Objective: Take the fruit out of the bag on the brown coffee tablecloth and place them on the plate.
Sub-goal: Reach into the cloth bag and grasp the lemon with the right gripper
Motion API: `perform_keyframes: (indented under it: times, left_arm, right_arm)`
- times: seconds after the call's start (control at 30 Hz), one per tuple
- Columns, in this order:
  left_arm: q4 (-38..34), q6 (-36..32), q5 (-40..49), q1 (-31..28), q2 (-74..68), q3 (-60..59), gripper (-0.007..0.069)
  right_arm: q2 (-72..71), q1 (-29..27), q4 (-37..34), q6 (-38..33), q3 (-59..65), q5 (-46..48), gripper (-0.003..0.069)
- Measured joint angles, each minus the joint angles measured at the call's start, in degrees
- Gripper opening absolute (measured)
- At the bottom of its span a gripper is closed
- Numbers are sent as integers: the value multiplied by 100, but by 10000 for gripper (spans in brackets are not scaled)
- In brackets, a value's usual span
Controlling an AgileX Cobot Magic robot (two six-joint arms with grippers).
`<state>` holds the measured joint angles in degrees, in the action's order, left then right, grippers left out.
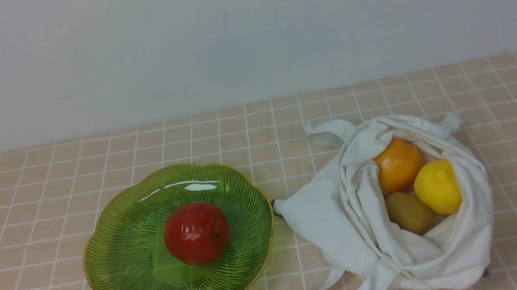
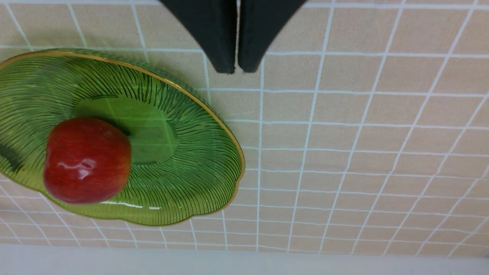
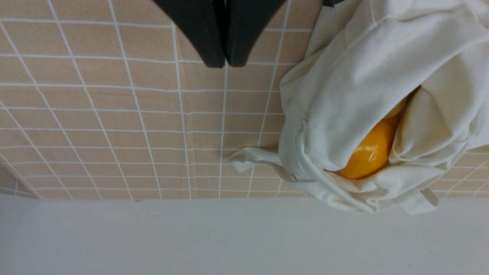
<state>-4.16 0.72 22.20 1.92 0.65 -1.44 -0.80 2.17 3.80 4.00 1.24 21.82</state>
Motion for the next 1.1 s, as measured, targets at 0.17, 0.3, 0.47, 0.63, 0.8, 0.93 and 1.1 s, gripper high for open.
perform_keyframes:
  times: [0.17, 0.3, 0.47, 0.63, 0.8, 0.93, 1.1]
  left_arm:
    - [0, 0, 0, 0, 0, 0, -8]
    - [0, 0, 0, 0, 0, 0, -8]
    - [0, 0, 0, 0, 0, 0, -8]
    - [0, 0, 0, 0, 0, 0, -8]
    - [0, 0, 0, 0, 0, 0, -8]
    - [0, 0, 0, 0, 0, 0, -8]
    - [0, 0, 0, 0, 0, 0, -8]
  right_arm:
    - [0, 0, 0, 0, 0, 0, -13]
    - [0, 0, 0, 0, 0, 0, -13]
    - [0, 0, 0, 5, 0, 0, -13]
    - [0, 0, 0, 5, 0, 0, -13]
    - [0, 0, 0, 5, 0, 0, -13]
    - [0, 0, 0, 5, 0, 0, -13]
    - [0, 0, -142, 5, 8, -95, -13]
